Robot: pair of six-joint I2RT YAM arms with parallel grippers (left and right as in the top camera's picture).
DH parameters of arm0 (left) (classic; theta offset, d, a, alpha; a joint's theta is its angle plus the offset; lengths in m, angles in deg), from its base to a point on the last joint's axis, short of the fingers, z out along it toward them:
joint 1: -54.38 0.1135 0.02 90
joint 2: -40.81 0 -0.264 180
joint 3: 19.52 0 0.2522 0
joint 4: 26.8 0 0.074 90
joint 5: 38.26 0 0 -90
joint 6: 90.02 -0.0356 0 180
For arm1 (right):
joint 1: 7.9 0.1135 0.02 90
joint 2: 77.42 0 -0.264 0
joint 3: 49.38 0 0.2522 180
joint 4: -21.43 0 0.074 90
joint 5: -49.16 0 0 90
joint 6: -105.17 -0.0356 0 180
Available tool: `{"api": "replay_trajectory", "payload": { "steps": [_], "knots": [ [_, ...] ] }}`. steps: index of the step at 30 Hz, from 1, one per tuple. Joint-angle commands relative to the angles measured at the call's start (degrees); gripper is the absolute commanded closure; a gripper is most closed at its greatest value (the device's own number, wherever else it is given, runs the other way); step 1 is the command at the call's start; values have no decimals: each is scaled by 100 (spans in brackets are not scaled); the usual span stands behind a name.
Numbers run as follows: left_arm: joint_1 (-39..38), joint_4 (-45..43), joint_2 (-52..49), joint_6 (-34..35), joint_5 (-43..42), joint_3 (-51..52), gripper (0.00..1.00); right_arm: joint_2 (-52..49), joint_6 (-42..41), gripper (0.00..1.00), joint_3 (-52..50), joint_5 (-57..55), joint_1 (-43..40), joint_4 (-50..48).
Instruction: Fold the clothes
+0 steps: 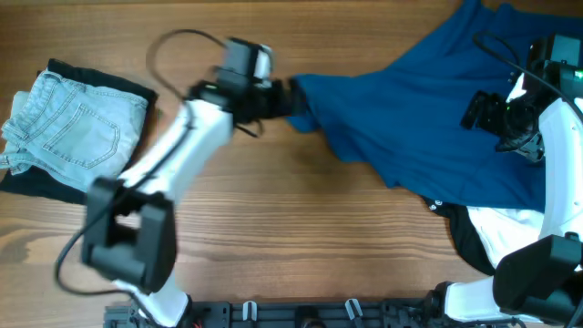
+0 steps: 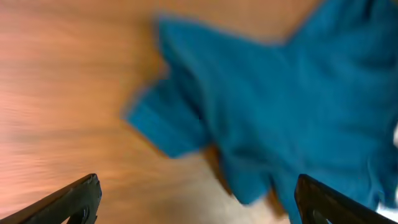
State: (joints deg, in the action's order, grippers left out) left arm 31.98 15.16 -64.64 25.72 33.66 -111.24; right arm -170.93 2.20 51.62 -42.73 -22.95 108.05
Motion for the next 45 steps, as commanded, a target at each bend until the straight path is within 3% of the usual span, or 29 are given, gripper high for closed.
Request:
{"api": "replay_trajectory", "payload": {
  "steps": [1, 4, 9, 11, 12, 13, 16, 19, 21, 23, 24, 25, 26, 27, 31, 33, 36, 40, 44, 45],
  "knots": [
    [-688, -382, -815, 269, -138, 11, 0, 90, 66, 0, 42, 52, 9, 11],
    [-1137, -1150, -1613, 769, -157, 11, 0, 90, 63, 0, 42, 52, 7, 11],
    [-1578, -2284, -2031, 796, -87, 11, 3, 90, 87, 0, 42, 50, 7, 9],
    [-1639, -2500, -2031, 796, 114, 11, 35, 90, 85, 0, 42, 50, 7, 7],
    [-1639, -2568, -2031, 798, 120, 11, 69, 90, 85, 0, 42, 50, 7, 7],
    [-1613, -2518, -2028, 800, 118, 11, 96, 90, 85, 0, 42, 50, 9, 9],
    [-1261, -1335, -1893, 590, 166, 9, 96, 90, 85, 0, 42, 50, 7, 9],
    [-367, -264, -1526, -245, 933, -7, 96, 90, 83, 0, 42, 50, 7, 2],
    [498, -125, -1178, -763, 1421, -87, 96, 90, 85, 0, 42, 50, 7, 0],
    [1305, -140, -914, -745, 1285, -345, 96, 90, 87, 0, 42, 50, 7, 2],
    [1663, -133, -826, -704, 1095, -511, 86, 90, 85, 0, 42, 50, 9, 2],
    [1910, -138, -778, -688, 807, -616, 54, 90, 85, 0, 39, 50, 9, 0],
    [2118, -122, -758, -688, 518, -699, 37, 90, 85, 0, 42, 50, 9, -2],
    [2234, -83, -752, -686, 350, -723, 3, 90, 90, 0, 39, 50, 9, 0],
    [2411, 951, -748, -380, -293, -723, 0, 90, 98, 0, 39, 50, 9, 7],
    [2251, 1884, -748, -271, -833, -719, 0, 90, 98, 0, 39, 50, 9, 2],
    [1620, 3147, -750, -254, -942, -680, 0, 90, 98, 0, 39, 50, 9, 2],
    [542, 3045, -752, 907, -542, -98, 0, 87, 103, 0, 39, 50, 9, 4],
    [-289, 2326, -754, 2065, -146, 535, 1, 87, 98, 0, 39, 50, 9, 7],
    [-525, 1744, -758, 2481, 22, 796, 1, 87, 98, 1, 39, 50, 9, 9]
  ]
}}
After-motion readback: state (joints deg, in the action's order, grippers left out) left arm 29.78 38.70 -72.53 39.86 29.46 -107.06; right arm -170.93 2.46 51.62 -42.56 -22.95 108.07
